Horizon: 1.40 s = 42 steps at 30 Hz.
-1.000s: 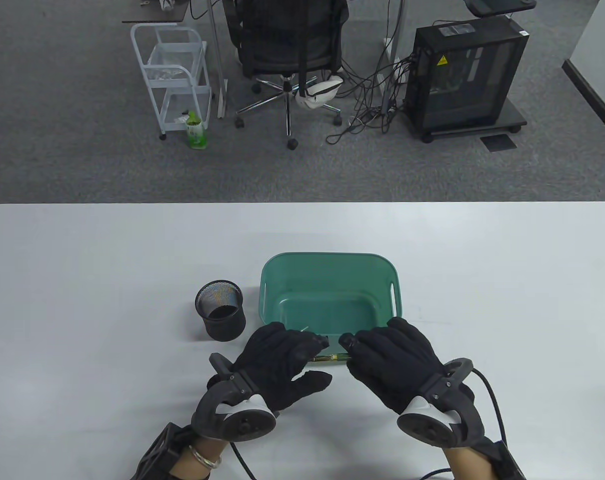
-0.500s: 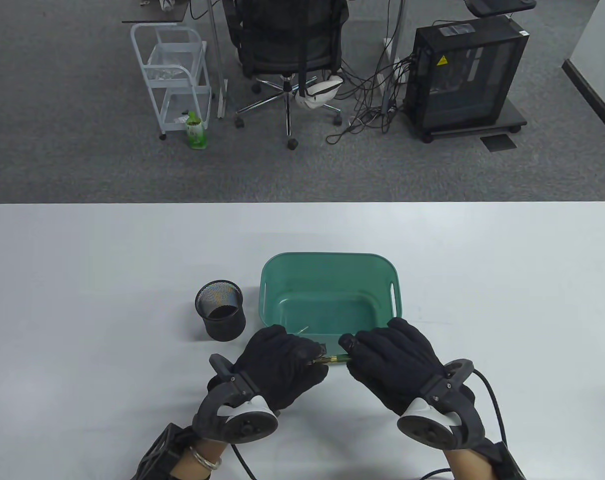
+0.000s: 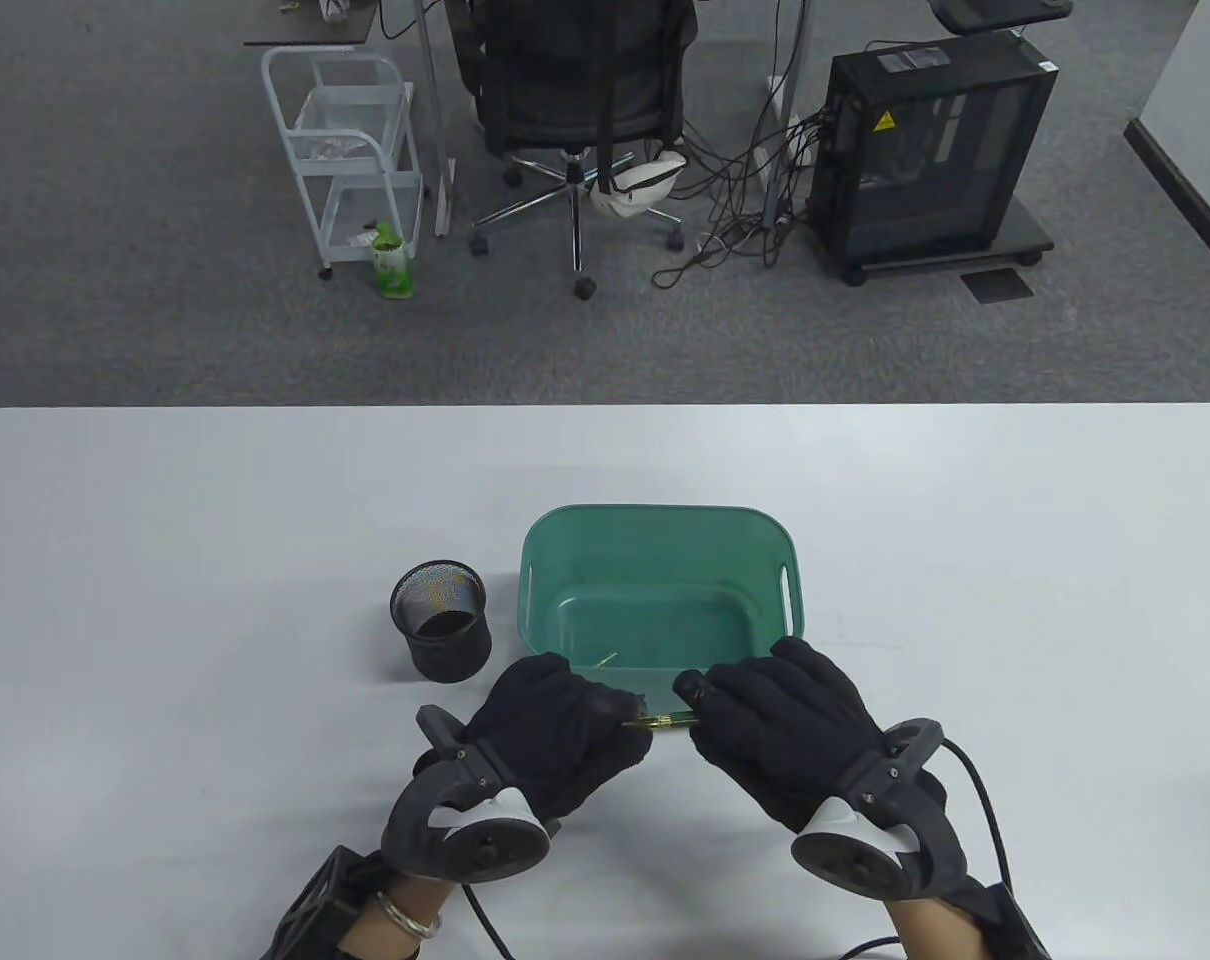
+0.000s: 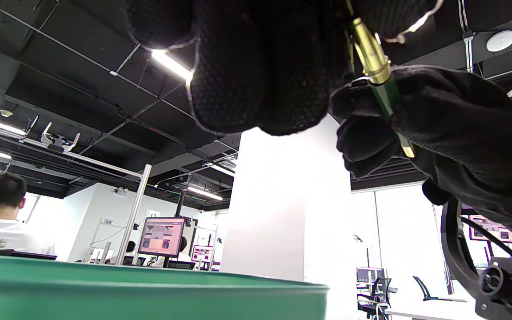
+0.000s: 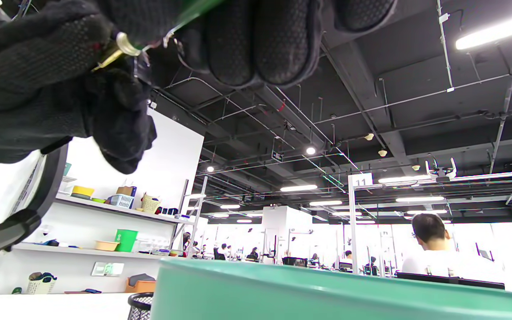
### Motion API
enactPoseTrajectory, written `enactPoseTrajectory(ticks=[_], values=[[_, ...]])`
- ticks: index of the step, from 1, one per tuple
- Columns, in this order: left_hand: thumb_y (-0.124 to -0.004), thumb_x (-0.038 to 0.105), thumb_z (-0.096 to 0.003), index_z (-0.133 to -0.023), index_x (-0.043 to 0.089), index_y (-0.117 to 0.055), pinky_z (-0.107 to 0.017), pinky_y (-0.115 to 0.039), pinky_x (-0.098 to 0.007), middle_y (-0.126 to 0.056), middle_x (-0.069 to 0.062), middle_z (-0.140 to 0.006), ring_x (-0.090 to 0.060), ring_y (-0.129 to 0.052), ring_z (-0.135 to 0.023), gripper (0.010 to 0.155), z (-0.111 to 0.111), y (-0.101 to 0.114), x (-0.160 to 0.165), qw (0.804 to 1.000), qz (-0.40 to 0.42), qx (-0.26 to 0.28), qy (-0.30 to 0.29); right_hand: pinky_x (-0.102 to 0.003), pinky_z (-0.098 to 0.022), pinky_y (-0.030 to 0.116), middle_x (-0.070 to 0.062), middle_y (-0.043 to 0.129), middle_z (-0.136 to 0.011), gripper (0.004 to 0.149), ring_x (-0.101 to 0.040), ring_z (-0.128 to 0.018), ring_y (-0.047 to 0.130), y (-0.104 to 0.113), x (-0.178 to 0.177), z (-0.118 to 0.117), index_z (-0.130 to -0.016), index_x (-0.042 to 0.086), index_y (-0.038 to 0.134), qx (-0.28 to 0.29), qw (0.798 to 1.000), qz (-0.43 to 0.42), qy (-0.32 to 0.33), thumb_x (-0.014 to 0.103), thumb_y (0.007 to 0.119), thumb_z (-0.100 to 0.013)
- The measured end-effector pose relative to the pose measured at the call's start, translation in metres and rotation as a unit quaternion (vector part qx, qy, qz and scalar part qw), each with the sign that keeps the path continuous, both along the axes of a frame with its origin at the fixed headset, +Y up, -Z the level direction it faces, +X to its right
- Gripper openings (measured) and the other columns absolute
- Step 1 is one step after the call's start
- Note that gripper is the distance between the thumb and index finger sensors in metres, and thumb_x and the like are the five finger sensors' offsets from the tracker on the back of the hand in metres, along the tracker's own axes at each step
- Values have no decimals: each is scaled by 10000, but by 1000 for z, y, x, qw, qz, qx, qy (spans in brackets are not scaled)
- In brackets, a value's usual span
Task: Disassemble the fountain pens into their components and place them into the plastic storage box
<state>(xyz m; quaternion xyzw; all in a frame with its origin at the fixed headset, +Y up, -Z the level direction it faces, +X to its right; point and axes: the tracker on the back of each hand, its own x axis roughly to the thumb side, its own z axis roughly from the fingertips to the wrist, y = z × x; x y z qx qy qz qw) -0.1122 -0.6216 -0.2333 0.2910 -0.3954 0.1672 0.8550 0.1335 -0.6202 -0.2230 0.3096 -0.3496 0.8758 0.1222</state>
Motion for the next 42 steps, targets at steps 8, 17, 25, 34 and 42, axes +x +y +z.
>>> enactPoseTrajectory(ticks=[8,17,25,34,42], values=[[-578,500,-657,-793,135,-900,-678,-722,-467,-1060,-16,-636,-191,-1035,-544,506,-1,0,-2,1000,4,-1,-1,-464,-763,610,95,849,-884,441,-122,-796,858,0,-1,0,-933,336,821,0,1000,2,0,498,705,-540],[-603,503,-655,-823,136,-884,-686,-715,-468,-1051,-5,-665,-190,-1029,-569,492,-1,1,-3,1000,7,-4,0,-465,-762,611,95,850,-884,441,-124,-795,859,0,0,0,-933,337,821,0,1000,2,-3,499,705,-540],[-610,501,-655,-833,134,-879,-689,-712,-469,-1048,-6,-674,-190,-1027,-577,488,-2,1,-4,1000,11,-6,1,-465,-762,611,94,850,-884,441,-123,-796,859,0,1,-1,-933,336,821,1,1000,1,-6,498,706,-540],[-617,497,-654,-840,133,-875,-694,-708,-471,-1046,-8,-681,-192,-1024,-584,484,-4,3,-10,1000,25,-12,5,-465,-763,609,94,846,-891,440,-124,-802,857,2,6,-3,-936,338,818,4,1000,-3,-17,495,708,-540],[-622,494,-654,-848,131,-870,-699,-703,-474,-1042,-10,-692,-196,-1021,-594,480,-7,8,-19,999,44,-15,15,-467,-765,606,93,844,-899,442,-127,-808,855,6,16,-6,-942,341,813,6,999,-12,-37,495,707,-541]])
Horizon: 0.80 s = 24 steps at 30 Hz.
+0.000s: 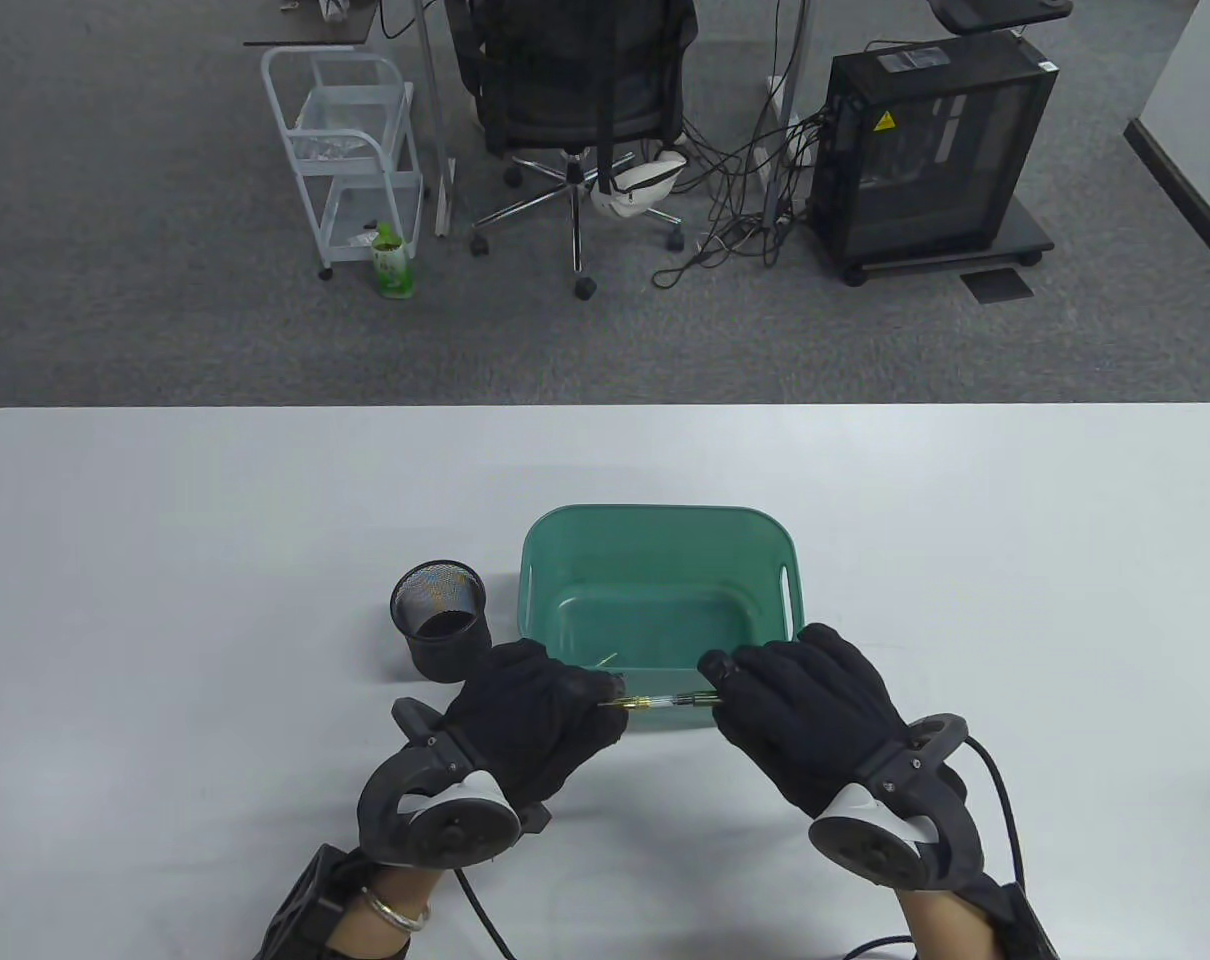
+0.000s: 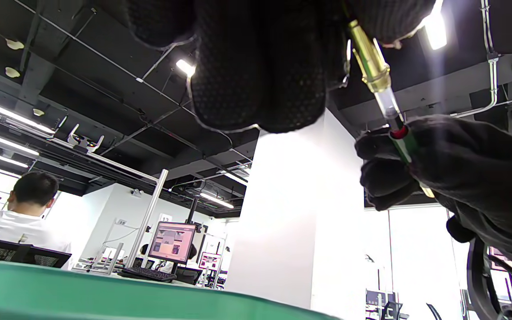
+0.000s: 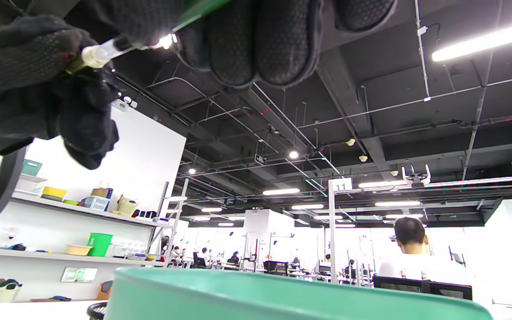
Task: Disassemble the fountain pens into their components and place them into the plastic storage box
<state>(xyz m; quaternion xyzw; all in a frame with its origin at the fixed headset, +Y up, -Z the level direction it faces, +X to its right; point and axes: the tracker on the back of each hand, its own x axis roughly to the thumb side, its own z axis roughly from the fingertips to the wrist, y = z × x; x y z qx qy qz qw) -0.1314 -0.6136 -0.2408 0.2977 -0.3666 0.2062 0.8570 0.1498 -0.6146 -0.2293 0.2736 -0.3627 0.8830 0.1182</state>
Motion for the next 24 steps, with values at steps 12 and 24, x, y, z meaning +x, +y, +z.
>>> enactPoseTrajectory(ticks=[12,24], values=[[-626,492,-653,-850,128,-871,-702,-700,-476,-1042,-20,-695,-199,-1020,-598,480,-4,4,-11,1000,28,-12,-1,-466,-764,608,92,844,-901,443,-128,-810,855,5,16,-3,-943,340,814,6,999,-17,-30,494,709,-541],[-625,494,-654,-851,131,-870,-702,-700,-477,-1043,-20,-696,-198,-1020,-600,480,-6,4,-10,1000,22,-18,8,-466,-765,606,94,844,-901,443,-128,-810,855,13,26,1,-943,340,813,17,998,-41,-40,493,709,-541]])
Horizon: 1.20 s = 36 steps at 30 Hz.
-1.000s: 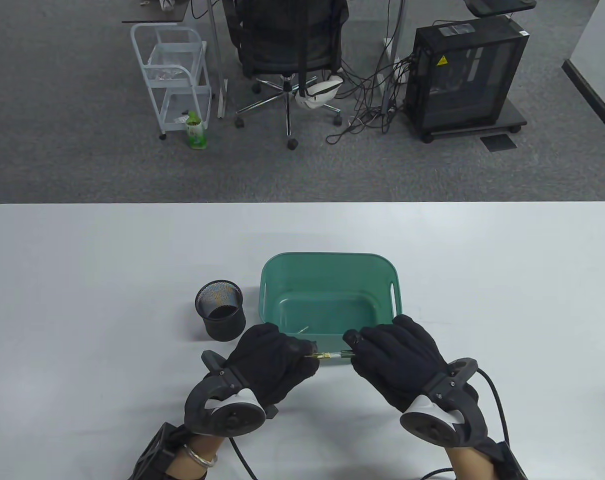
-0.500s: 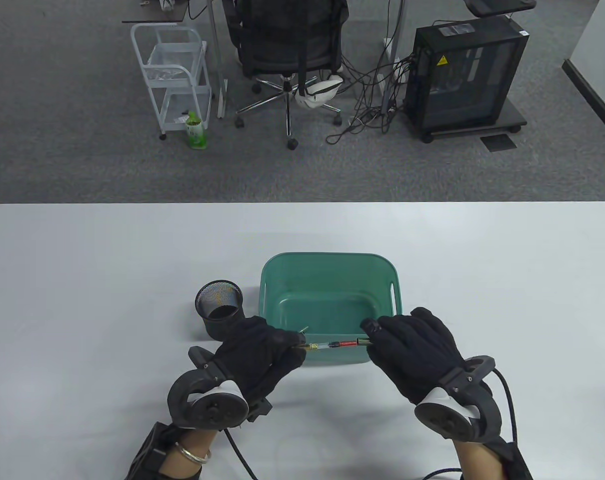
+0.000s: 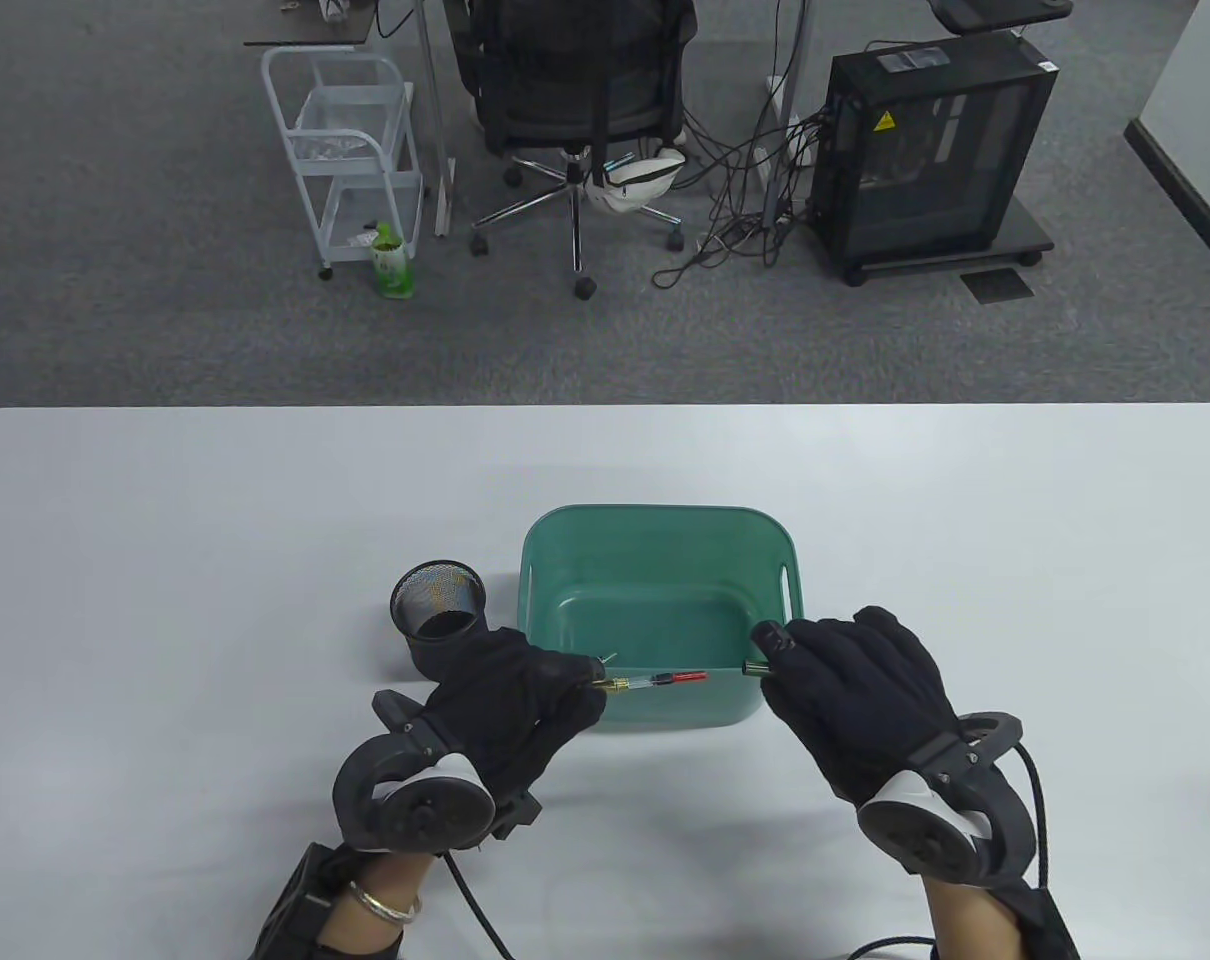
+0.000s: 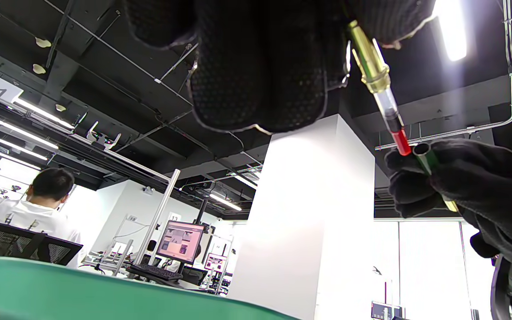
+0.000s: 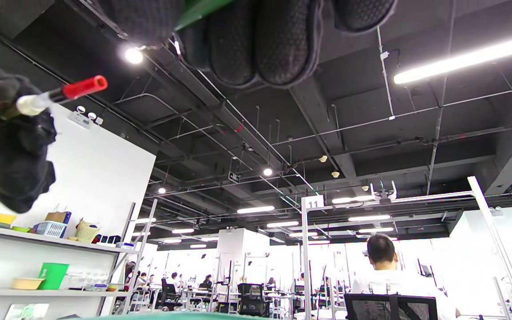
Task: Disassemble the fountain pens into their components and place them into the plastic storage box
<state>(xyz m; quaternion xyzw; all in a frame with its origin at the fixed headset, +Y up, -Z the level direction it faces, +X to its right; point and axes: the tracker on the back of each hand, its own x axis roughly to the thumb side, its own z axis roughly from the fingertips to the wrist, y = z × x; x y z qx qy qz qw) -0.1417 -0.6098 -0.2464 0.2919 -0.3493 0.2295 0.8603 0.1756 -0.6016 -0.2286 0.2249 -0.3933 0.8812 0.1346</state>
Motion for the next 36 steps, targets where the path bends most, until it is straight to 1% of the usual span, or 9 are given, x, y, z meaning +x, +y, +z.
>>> enactPoseTrajectory(ticks=[7,13,17,22,29,36], values=[[-630,492,-658,-865,133,-865,-707,-700,-477,-1042,-10,-715,-194,-1021,-615,476,-12,-3,5,999,-11,-27,25,-466,-766,606,94,843,-902,442,-128,-812,854,7,7,4,-943,342,814,7,1000,-24,2,494,709,-542],[-636,488,-660,-866,128,-865,-704,-699,-479,-1044,-19,-718,-201,-1021,-617,474,-37,-7,17,995,-26,-75,59,-467,-766,606,92,844,-902,442,-127,-812,855,9,8,6,-944,342,814,10,999,-31,8,494,709,-542],[-637,487,-663,-877,129,-859,-709,-692,-482,-1041,-22,-732,-204,-1017,-632,473,-57,-11,28,988,-45,-115,88,-468,-766,606,93,845,-902,442,-128,-811,855,10,10,8,-943,342,815,12,999,-37,12,495,709,-542],[-637,485,-665,-884,130,-854,-712,-688,-486,-1037,-23,-746,-209,-1013,-645,471,-74,-18,37,980,-70,-152,110,-468,-766,605,93,844,-902,442,-128,-812,855,12,12,9,-944,342,814,15,999,-43,14,495,708,-543],[-637,487,-666,-888,131,-852,-713,-686,-488,-1034,-24,-752,-210,-1011,-653,472,-89,-28,44,970,-92,-179,133,-469,-767,605,94,845,-902,442,-129,-812,855,12,13,10,-945,342,814,17,999,-48,17,495,709,-543],[-636,486,-668,-894,132,-846,-717,-684,-489,-1029,-22,-761,-210,-1008,-661,470,-94,-36,47,966,-107,-190,139,-469,-767,606,93,844,-903,443,-128,-812,855,12,13,10,-945,343,814,17,999,-48,18,495,709,-543]])
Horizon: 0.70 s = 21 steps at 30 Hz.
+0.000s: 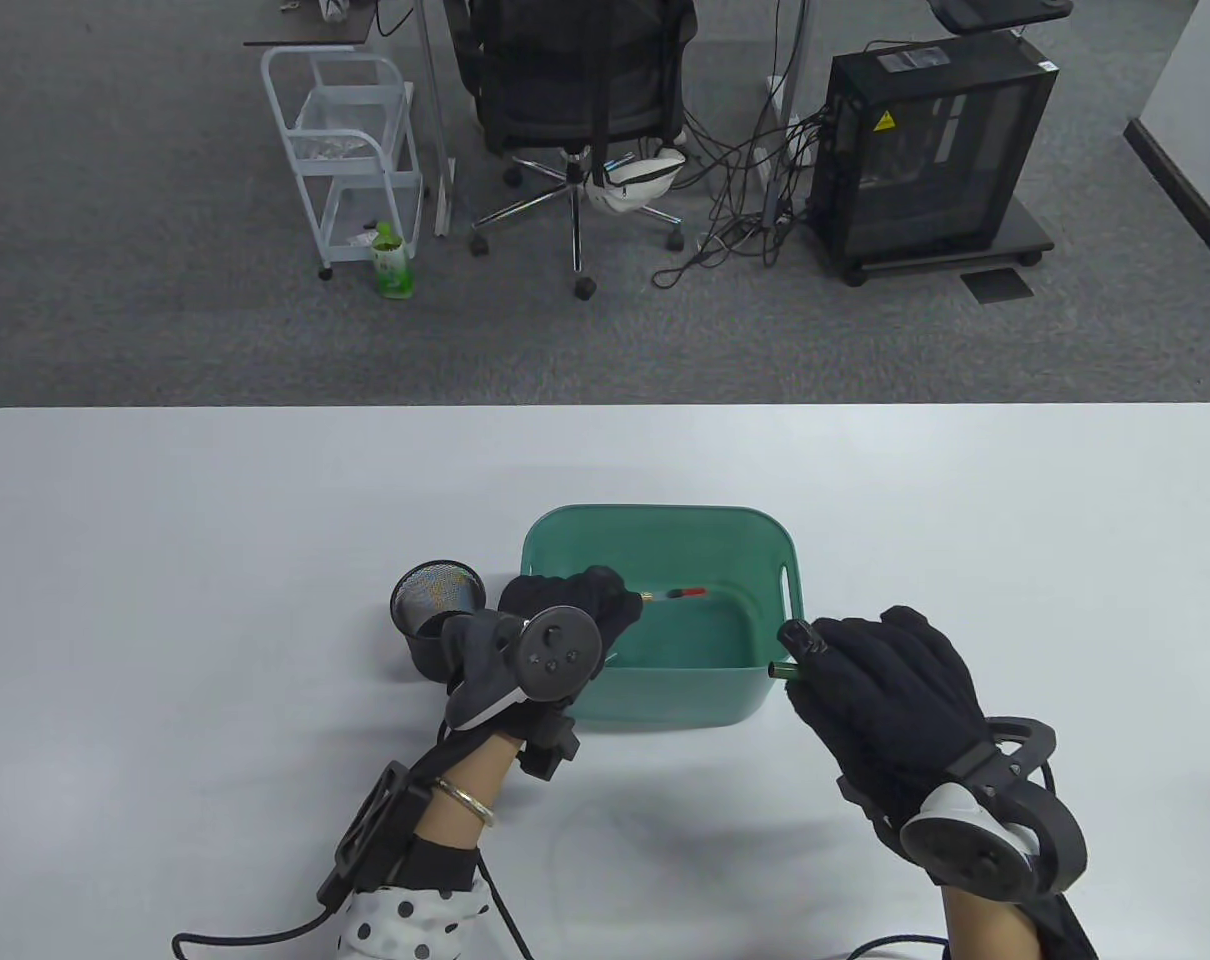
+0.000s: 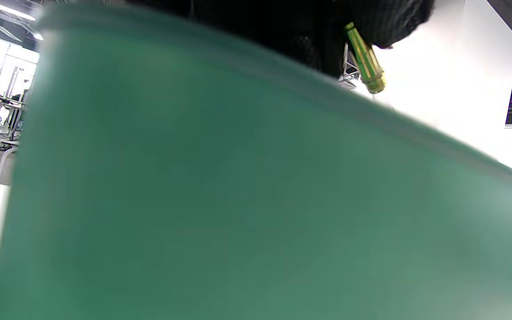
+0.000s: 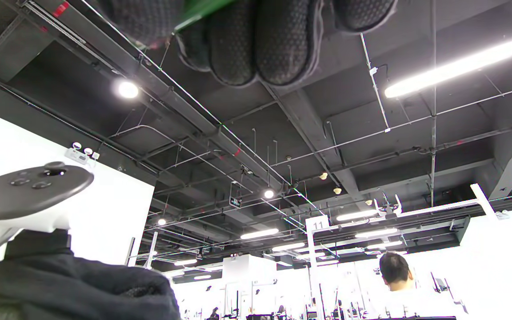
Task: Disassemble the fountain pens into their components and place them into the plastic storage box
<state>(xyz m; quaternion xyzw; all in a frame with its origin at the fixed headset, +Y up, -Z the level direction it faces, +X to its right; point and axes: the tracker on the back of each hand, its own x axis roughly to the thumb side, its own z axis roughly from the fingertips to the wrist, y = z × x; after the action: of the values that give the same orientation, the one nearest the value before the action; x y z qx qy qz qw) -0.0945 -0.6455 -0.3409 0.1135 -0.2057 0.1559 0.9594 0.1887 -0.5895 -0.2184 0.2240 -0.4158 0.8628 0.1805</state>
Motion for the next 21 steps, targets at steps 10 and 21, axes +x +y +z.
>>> enactPoseTrajectory(ticks=[10,21], values=[[-579,479,-685,-1065,134,-742,-804,-607,-519,-903,-87,-1029,-284,-895,-924,538,1,-6,-1,1000,1,-3,-16,-469,-767,605,92,845,-903,442,-128,-812,856,1,1,1,-944,342,816,0,1000,-1,-1,495,708,-544],[-506,508,-690,-1261,121,-473,-894,-343,-557,-542,-166,-1311,-382,-520,-1201,691,15,-5,-5,999,-31,-17,-40,-469,-766,606,93,845,-904,444,-129,-812,855,1,0,1,-946,341,815,-1,1000,1,-1,496,708,-544]])
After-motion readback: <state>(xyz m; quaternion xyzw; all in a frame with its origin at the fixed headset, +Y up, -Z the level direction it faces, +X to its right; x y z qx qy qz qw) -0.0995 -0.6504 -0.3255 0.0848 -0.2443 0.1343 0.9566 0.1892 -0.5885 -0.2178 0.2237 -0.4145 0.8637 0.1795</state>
